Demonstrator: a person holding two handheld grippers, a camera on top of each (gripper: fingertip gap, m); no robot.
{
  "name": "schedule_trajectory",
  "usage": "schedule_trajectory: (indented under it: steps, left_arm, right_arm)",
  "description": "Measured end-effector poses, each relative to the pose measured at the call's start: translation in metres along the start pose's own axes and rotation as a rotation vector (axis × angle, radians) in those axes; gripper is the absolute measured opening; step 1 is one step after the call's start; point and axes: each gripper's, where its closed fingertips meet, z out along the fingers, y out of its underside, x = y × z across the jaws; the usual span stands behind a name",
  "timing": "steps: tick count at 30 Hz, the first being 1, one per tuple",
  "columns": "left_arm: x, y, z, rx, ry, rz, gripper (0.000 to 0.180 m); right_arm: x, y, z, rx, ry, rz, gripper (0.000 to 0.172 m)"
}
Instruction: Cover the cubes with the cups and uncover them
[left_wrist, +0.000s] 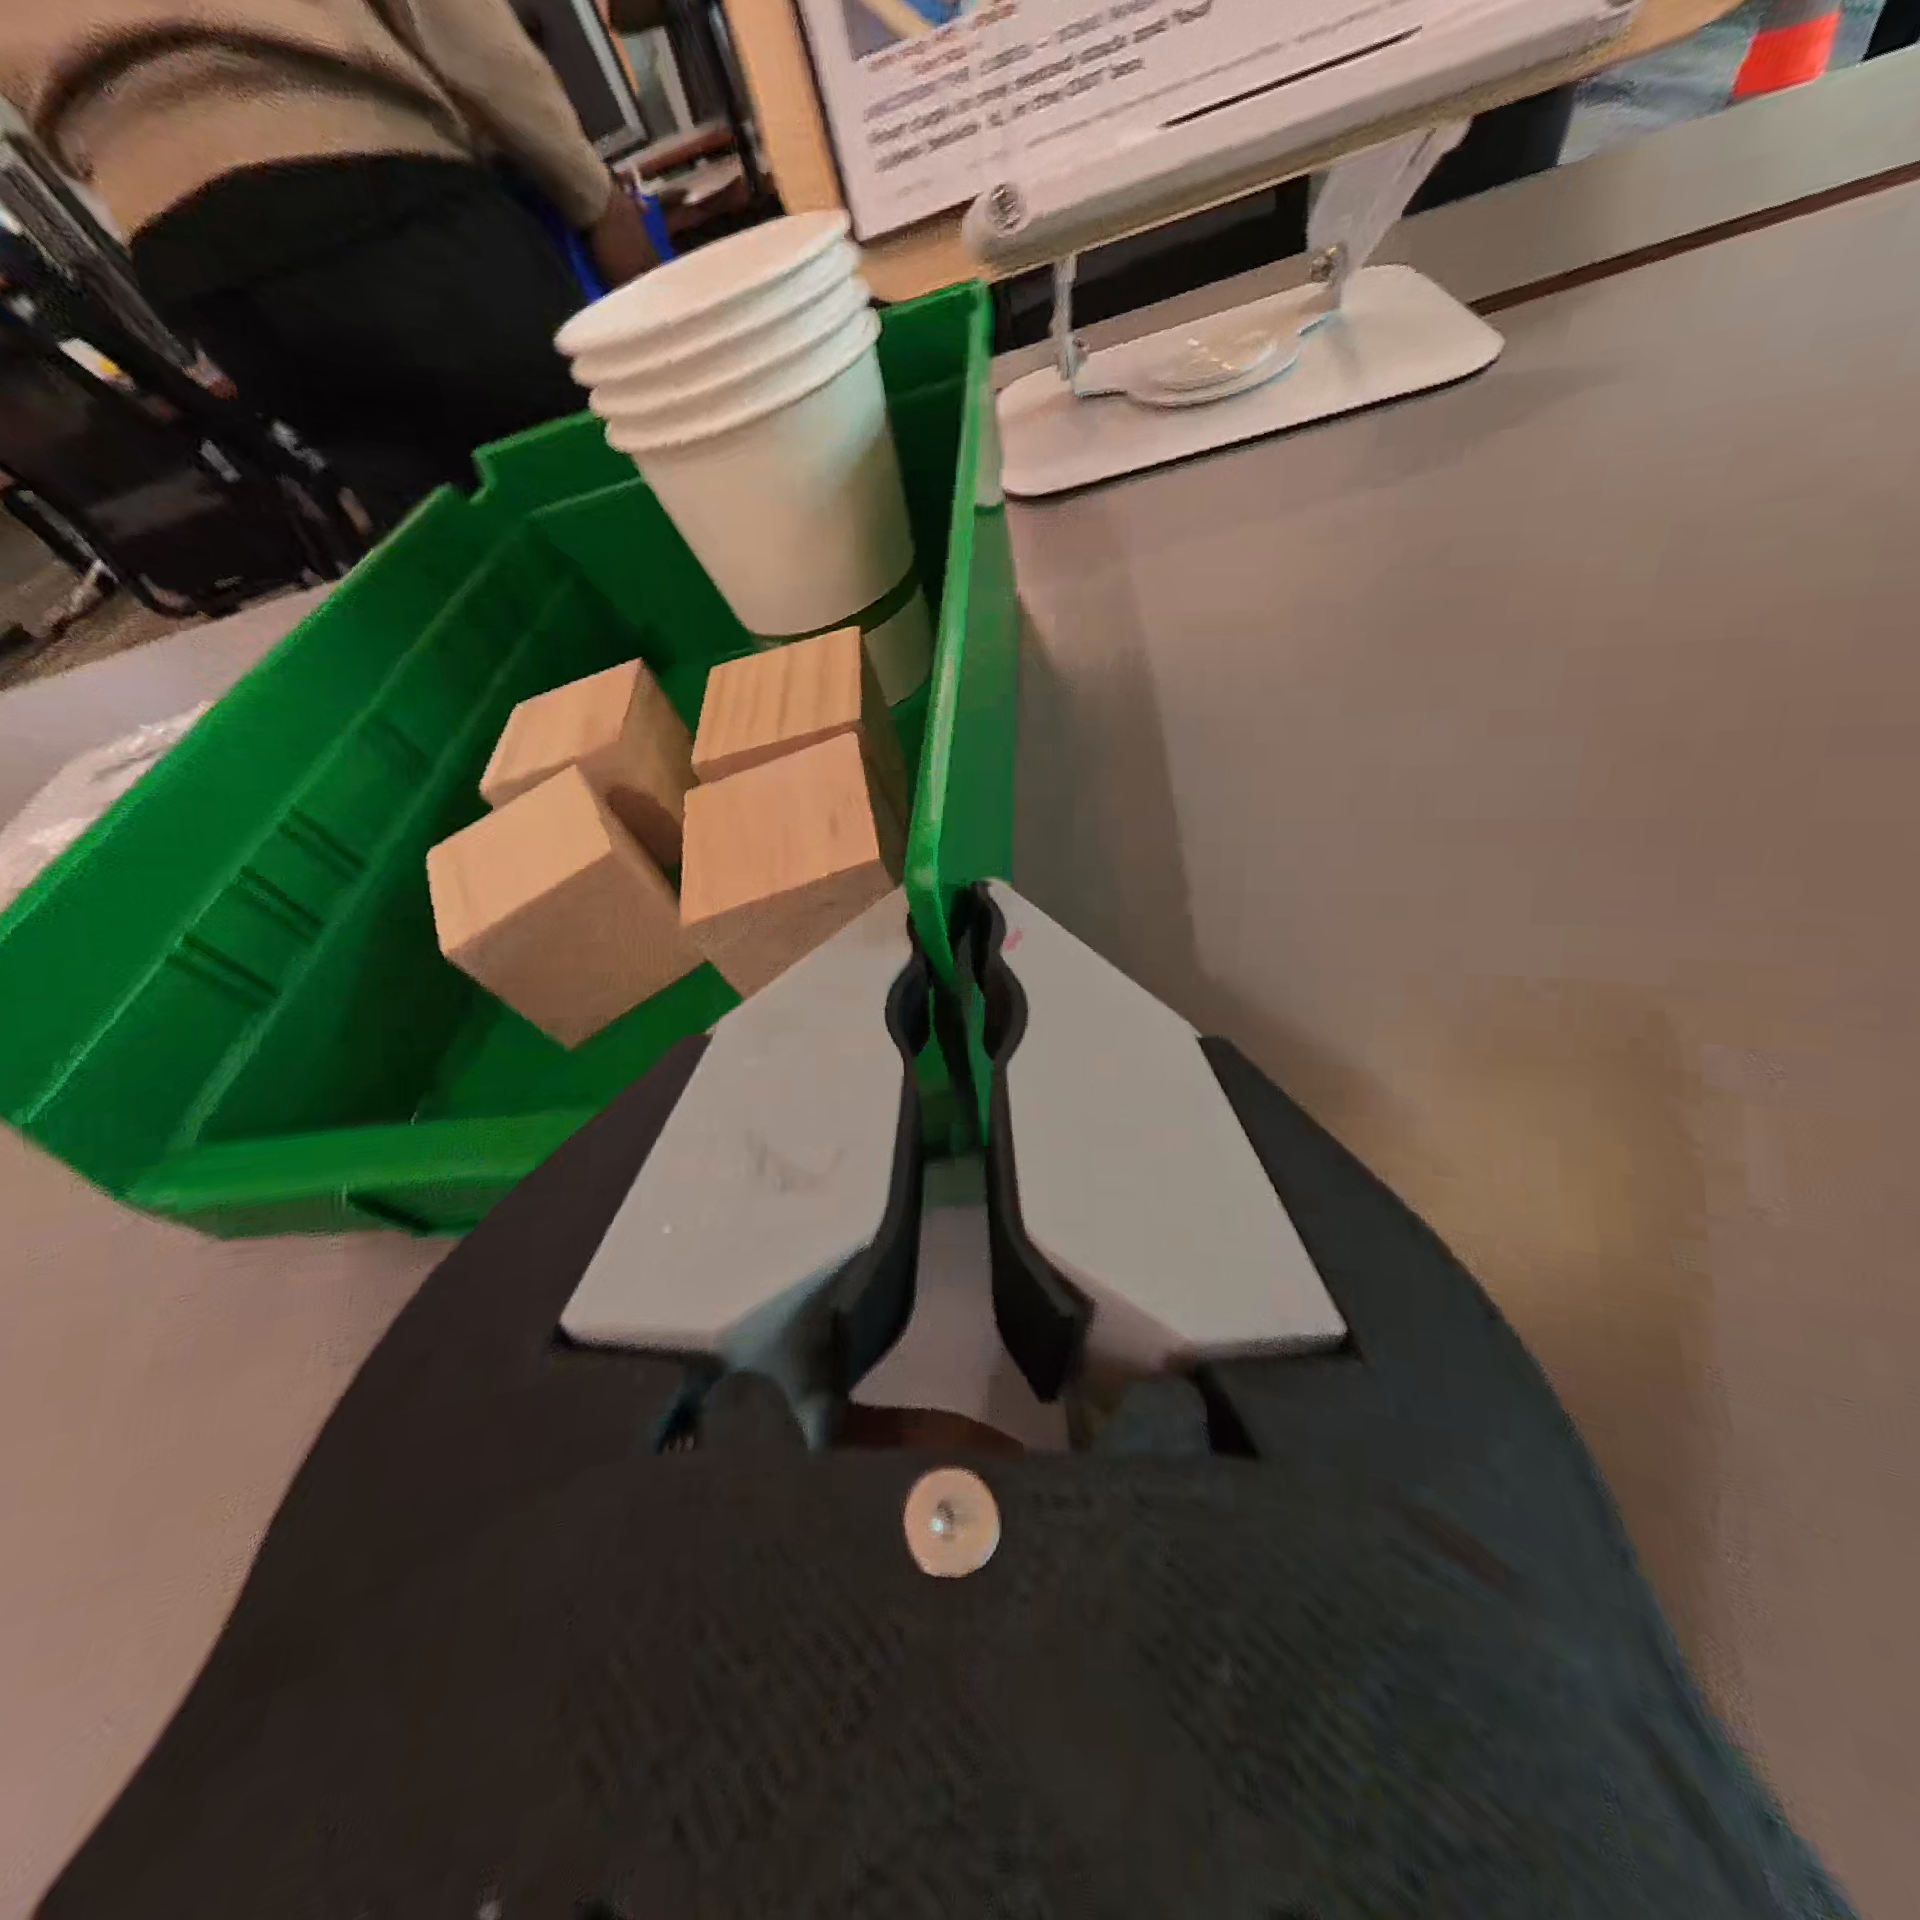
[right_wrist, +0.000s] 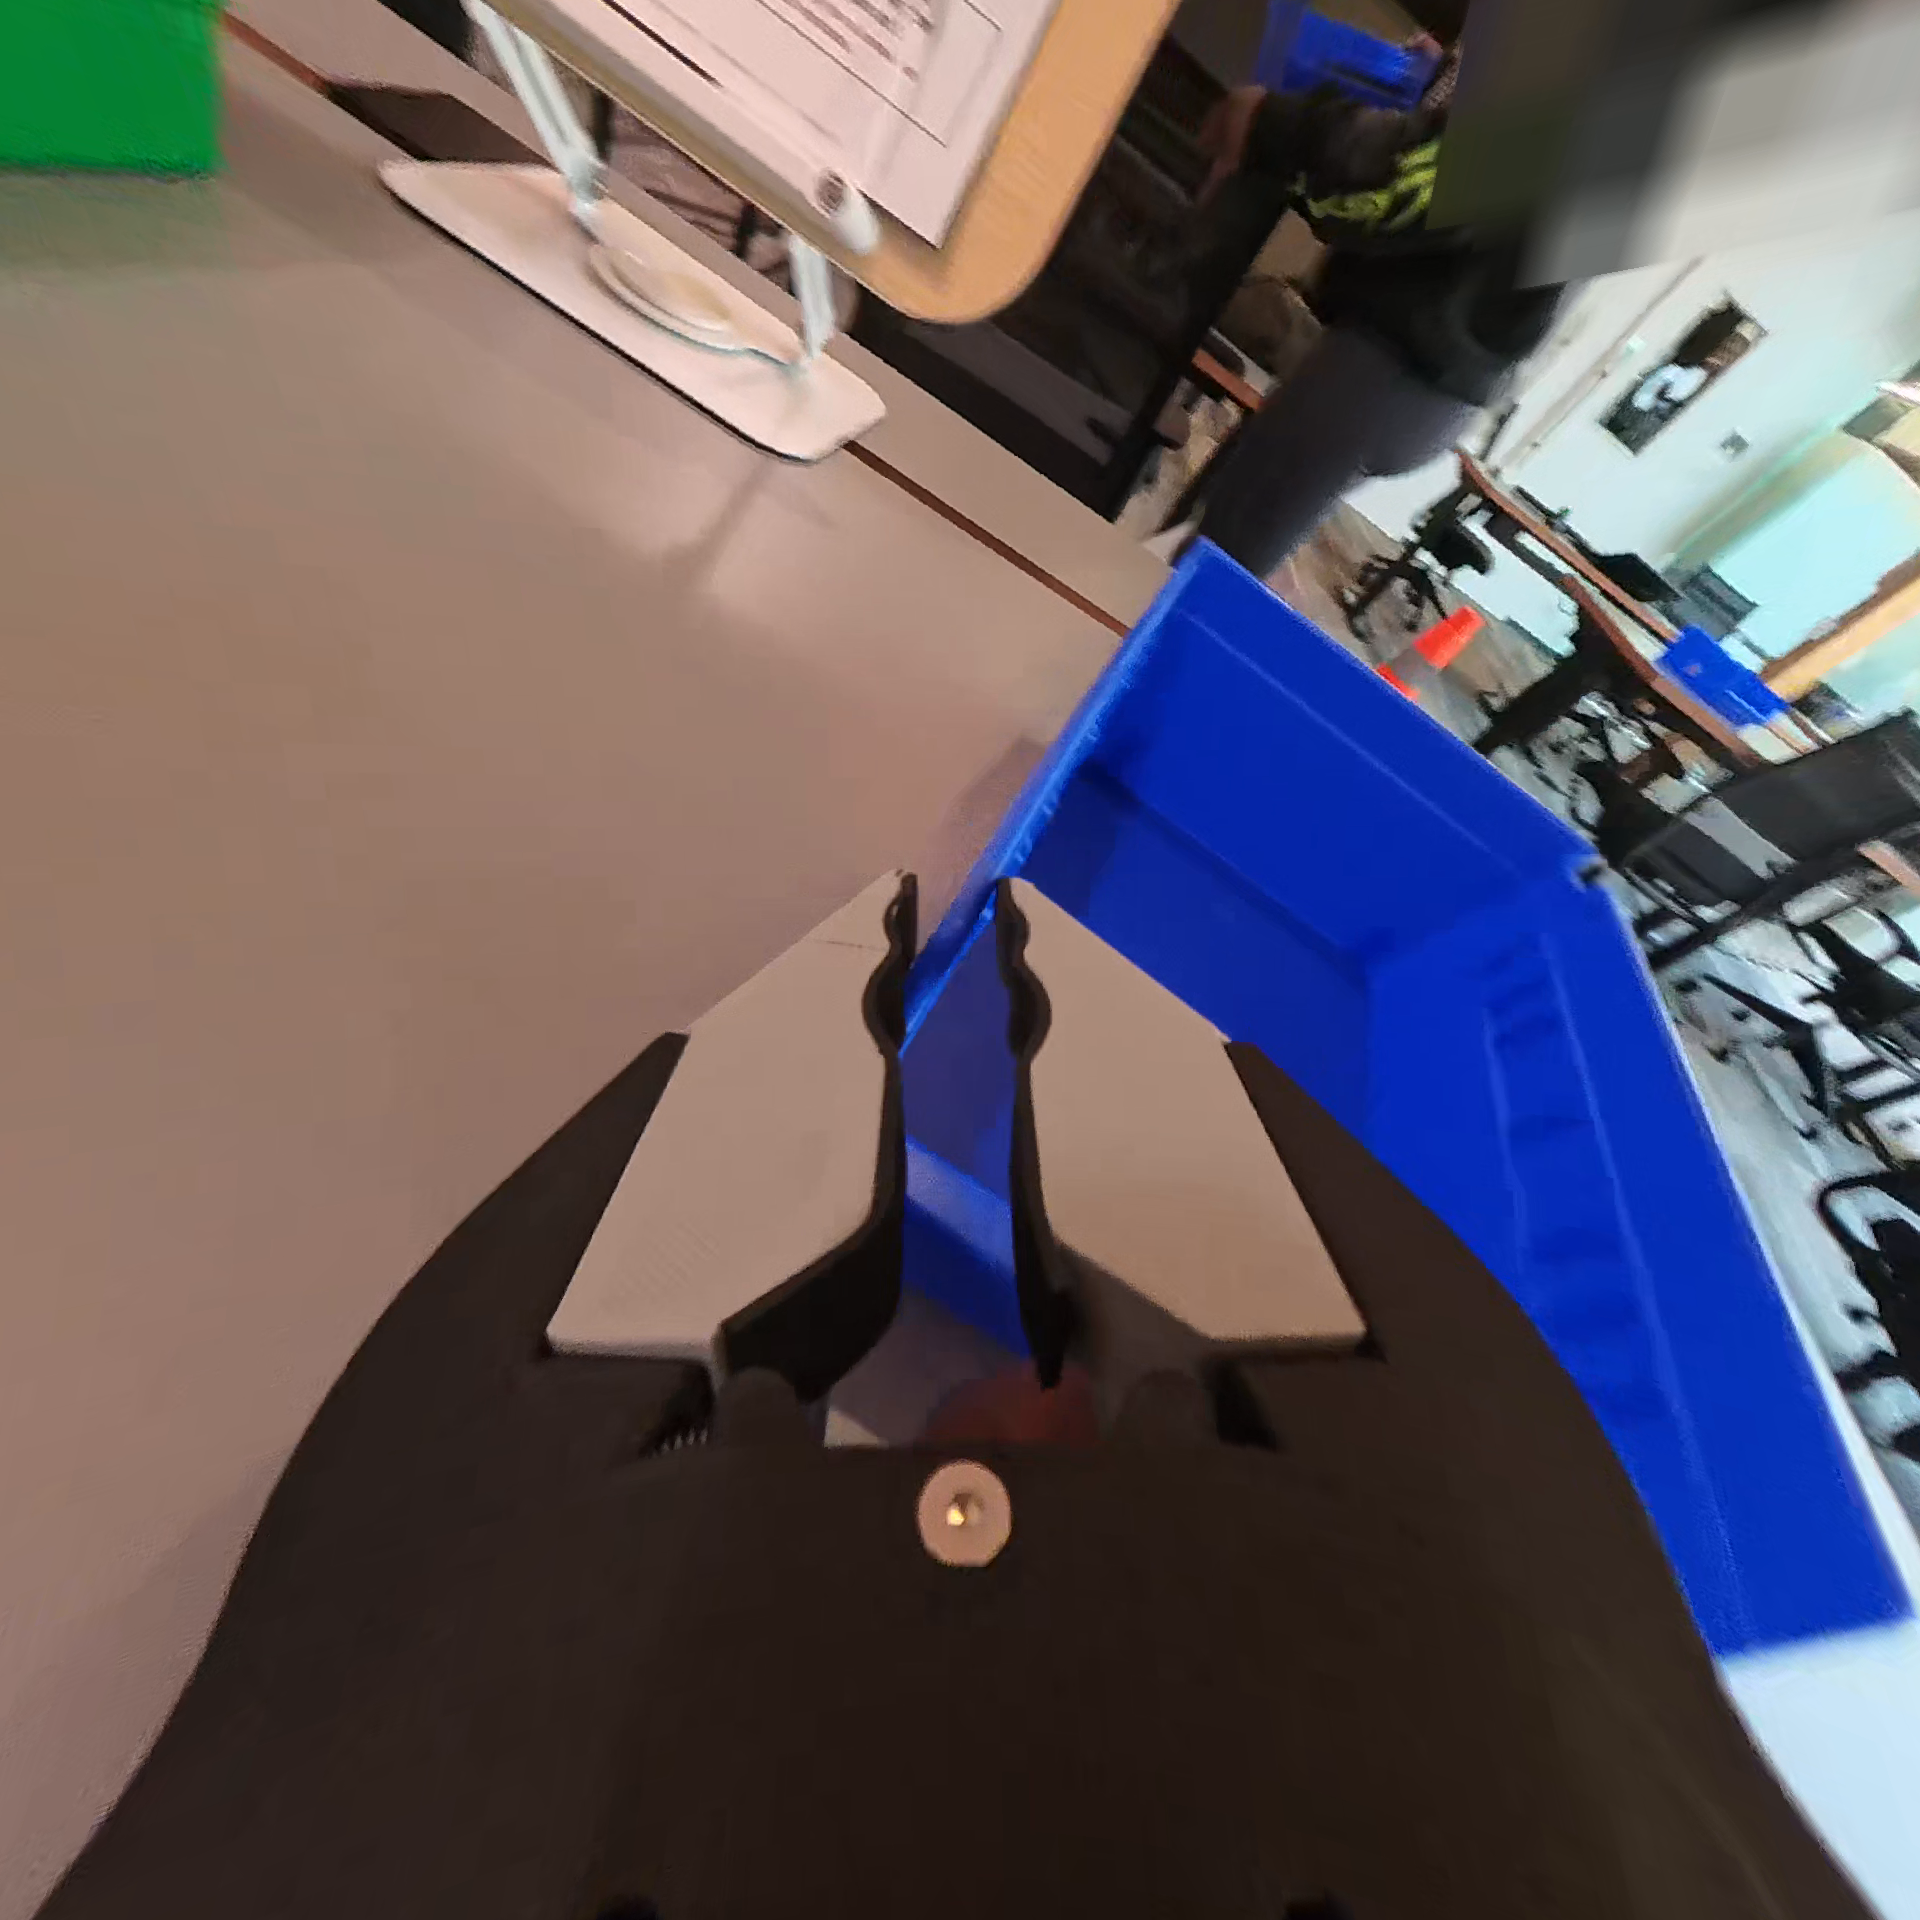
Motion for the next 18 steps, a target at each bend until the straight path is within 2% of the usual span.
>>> schedule_trajectory:
  steps: [4, 8, 13, 16, 18]
  left_arm:
    - [-0.025, 0.012, -0.018, -0.001, 0.008, -0.076, 0.005]
    - [-0.036, 0.02, -0.031, -0.006, -0.017, -0.106, 0.004]
    - [-0.047, 0.028, -0.047, -0.017, -0.063, -0.179, 0.005]
    - [-0.051, 0.028, -0.062, 0.002, -0.087, -0.163, 0.006]
    - [-0.052, 0.019, -0.077, 0.057, -0.096, -0.128, 0.024]
  right_arm:
    - [0.051, 0.033, -0.011, -0.056, 0.12, 0.028, 0.003]
    - [0.087, 0.057, -0.022, -0.094, 0.147, 0.086, 0.006]
    - [0.109, 0.072, -0.031, -0.107, 0.2, 0.111, 0.009]
    - [0.116, 0.077, -0.038, -0.116, 0.24, 0.118, 0.011]
    - [0.115, 0.078, -0.043, -0.117, 0.258, 0.103, 0.011]
